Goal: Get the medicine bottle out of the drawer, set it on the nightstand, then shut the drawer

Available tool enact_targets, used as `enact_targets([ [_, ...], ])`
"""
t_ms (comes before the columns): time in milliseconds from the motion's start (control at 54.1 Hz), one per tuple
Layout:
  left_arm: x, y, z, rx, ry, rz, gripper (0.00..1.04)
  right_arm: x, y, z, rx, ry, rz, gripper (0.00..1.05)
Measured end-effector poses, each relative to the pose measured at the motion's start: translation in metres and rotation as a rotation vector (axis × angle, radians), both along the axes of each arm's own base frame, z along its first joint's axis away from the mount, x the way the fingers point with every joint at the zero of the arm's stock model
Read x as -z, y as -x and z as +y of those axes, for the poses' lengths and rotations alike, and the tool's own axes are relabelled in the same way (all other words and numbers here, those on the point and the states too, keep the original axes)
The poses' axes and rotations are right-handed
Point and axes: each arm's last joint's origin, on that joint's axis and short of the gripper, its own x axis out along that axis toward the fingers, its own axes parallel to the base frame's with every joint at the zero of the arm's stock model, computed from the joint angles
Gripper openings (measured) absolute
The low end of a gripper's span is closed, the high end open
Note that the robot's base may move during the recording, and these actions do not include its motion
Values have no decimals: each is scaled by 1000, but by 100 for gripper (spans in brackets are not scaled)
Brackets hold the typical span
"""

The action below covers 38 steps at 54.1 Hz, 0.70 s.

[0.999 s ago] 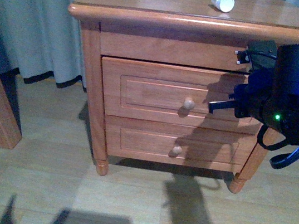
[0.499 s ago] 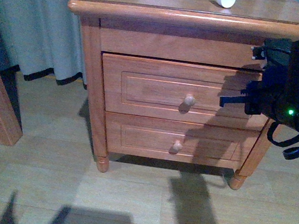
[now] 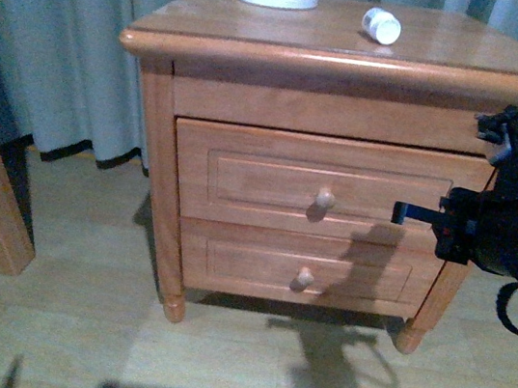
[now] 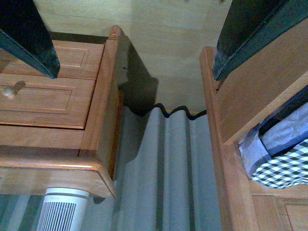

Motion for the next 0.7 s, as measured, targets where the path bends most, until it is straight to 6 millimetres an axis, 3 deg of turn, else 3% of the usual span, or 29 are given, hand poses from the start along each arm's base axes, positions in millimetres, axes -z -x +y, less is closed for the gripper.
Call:
enact_targets([
  [129, 0, 0, 0, 0, 0, 0, 98, -88, 39, -11, -15, 30, -266, 30],
  [185, 0, 0, 0, 0, 0, 0, 98, -124, 66, -17, -15, 47, -371, 40],
  [259, 0, 0, 0, 0, 0, 0, 98, -156, 105, -23, -30, 53, -476, 54],
  [314, 0, 0, 0, 0, 0, 0, 98, -173, 148, -30, -18, 77, -557, 69],
  [333, 0, 0, 0, 0, 0, 0, 98, -175, 161, -32, 2, 107, -527, 66],
  [407, 0, 0, 0, 0, 0, 0, 98, -163, 193, -36, 29, 159, -399, 54],
  [499, 0, 0, 0, 0, 0, 0, 98, -110, 228, -36, 19, 190, -293, 37],
  [573, 0, 0, 0, 0, 0, 0, 98, -77, 235, -36, 24, 198, -313, 25],
  [703, 0, 0, 0, 0, 0, 0, 98, -10, 232, -36, 16, 212, -257, 2],
])
